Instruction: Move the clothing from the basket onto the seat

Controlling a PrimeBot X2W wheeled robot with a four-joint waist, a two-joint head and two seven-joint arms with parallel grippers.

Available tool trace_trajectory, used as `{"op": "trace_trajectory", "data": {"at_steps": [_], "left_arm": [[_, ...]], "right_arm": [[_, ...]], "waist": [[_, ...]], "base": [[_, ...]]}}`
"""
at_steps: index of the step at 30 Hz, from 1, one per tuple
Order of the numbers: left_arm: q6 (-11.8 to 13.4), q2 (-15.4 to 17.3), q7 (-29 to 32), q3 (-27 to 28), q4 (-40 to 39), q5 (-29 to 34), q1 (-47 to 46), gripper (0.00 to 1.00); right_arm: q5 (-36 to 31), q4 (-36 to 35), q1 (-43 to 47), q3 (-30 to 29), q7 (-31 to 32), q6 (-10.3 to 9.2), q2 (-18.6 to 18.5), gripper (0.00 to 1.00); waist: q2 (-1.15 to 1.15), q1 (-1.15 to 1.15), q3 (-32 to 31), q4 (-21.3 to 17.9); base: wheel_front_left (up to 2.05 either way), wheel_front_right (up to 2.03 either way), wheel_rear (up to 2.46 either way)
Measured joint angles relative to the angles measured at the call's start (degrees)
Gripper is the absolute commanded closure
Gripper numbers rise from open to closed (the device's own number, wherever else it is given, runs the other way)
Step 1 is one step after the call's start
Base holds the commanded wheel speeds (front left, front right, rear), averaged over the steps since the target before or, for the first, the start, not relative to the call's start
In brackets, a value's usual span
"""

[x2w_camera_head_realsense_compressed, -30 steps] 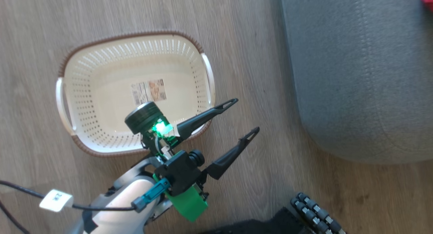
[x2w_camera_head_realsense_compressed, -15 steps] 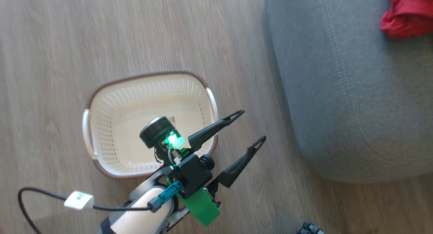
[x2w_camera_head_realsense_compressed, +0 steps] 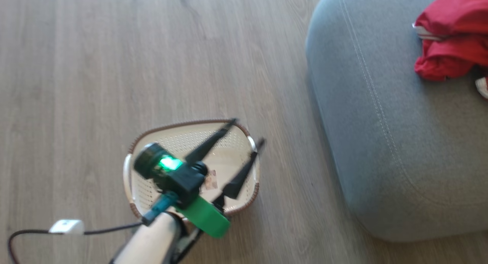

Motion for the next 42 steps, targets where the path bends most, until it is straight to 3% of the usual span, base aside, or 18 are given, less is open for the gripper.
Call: {"op": "trace_trajectory", "data": {"at_steps": [6,14,19,23,31,42], "left_arm": [[0.0,-0.6,0.0,7.6,2.1,0.1,1.3,0.00],[0.2,-1.8,0.0,17.0,2.4,1.2,2.7,0.00],[4.8,-3.1,0.0,22.9,3.9,2.2,5.6,0.00],[6.1,-3.5,0.0,24.2,3.9,3.6,5.7,0.00],[6.3,-3.9,0.0,25.0,3.9,4.2,8.9,0.00],[6.6,-4.1,0.0,24.6,3.3,1.9,10.2,0.00]], "right_arm": [[3.0,-8.1,6.3,2.6,-0.2,0.00,1.3,0.00],[9.6,-17.2,13.2,6.4,-0.2,0.00,7.2,0.00],[12.6,-19.1,18.4,10.5,-0.2,-0.01,8.3,0.00],[14.7,-19.4,21.8,13.4,-0.2,-0.01,9.5,0.00],[13.8,-18.6,28.7,17.2,-0.2,-0.01,12.4,0.00],[10.8,-17.2,34.2,17.4,-0.2,-0.01,16.6,0.00]], "waist": [[0.00,0.00,-3.1,2.5],[0.00,0.00,-6.0,6.6],[0.00,0.00,-6.9,8.9],[0.00,0.00,-7.7,10.6],[0.00,0.00,-8.9,13.5],[0.00,0.00,-7.7,15.1]], "base": [[0.00,0.00,0.00],[0.00,0.00,0.00],[0.00,0.00,0.00],[0.00,0.00,0.00],[0.00,0.00,0.00],[0.00,0.00,0.00]]}}
